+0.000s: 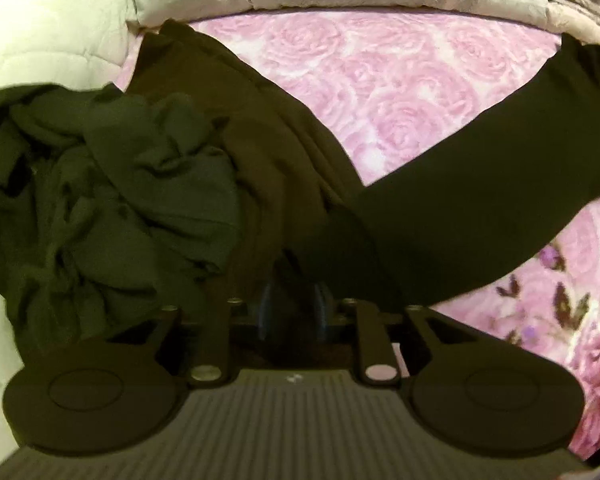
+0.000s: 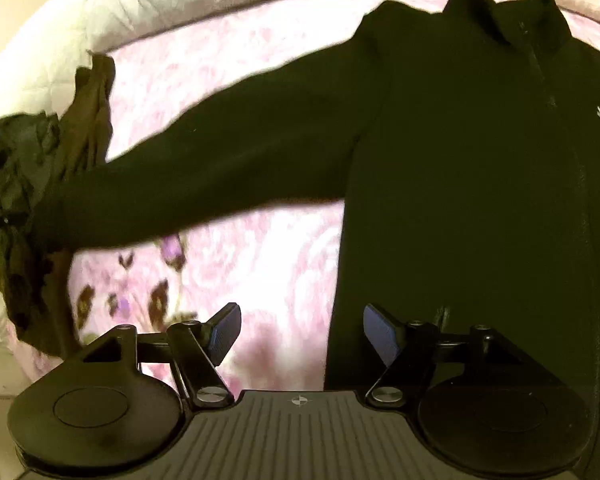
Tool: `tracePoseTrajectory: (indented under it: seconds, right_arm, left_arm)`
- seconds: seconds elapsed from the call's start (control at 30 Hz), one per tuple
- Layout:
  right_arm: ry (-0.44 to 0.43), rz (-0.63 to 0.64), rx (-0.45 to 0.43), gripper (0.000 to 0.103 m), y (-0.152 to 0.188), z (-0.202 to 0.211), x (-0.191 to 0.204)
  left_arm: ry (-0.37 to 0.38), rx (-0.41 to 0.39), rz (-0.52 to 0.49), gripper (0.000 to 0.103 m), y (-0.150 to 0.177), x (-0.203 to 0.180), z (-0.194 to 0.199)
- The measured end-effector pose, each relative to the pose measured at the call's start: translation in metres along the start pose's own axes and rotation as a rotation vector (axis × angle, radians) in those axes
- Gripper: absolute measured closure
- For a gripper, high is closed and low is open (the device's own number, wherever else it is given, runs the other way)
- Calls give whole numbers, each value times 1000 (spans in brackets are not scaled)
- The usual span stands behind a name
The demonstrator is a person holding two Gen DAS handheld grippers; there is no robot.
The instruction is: Fold clothes
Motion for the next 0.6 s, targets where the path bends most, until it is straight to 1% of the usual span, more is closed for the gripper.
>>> tracePoseTrajectory:
  seconds: [0.07,0.17,0.23,0.27,0.37,0.43,0.47,0.53,0.6]
  right_arm:
    - [10,-64,10,32,15,-1,-15]
    - [36,-195,46,32,49,-5,-48]
    - [50,-302,94,32,83,-7,-74]
    - [46,-363,103,32,102,-5,-87]
    - [15,-458,78,32,135,22,-106]
    - [25,-466,6,32,140,50,-118]
    - [45,-459,-46,32,137,63,-125]
    - [95,-412,-150,32,124,90,-145]
    - [148,-377,-249,32,100,113,-180]
  left_arm:
    - [26,-3,-11,79,1,-13,0]
    - [86,5,-58,78,4,-48,1]
    - [138,21,-111,74,8,-83,1]
    - [166,30,-140,72,10,-102,1]
    - [245,43,-223,72,12,-161,5]
    - [285,38,-278,70,11,-200,11]
    - [304,36,-304,70,9,-220,14]
    - [332,31,-343,68,4,-260,20]
    - [349,25,-363,67,-1,-297,26]
Point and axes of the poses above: each gripper's, at about its wrist camera, not at the fingertips, and z roughly against the way its jaws point, x to its left, y to its underside, the point moved 8 cm from there along -z, roughly the way its jaws point
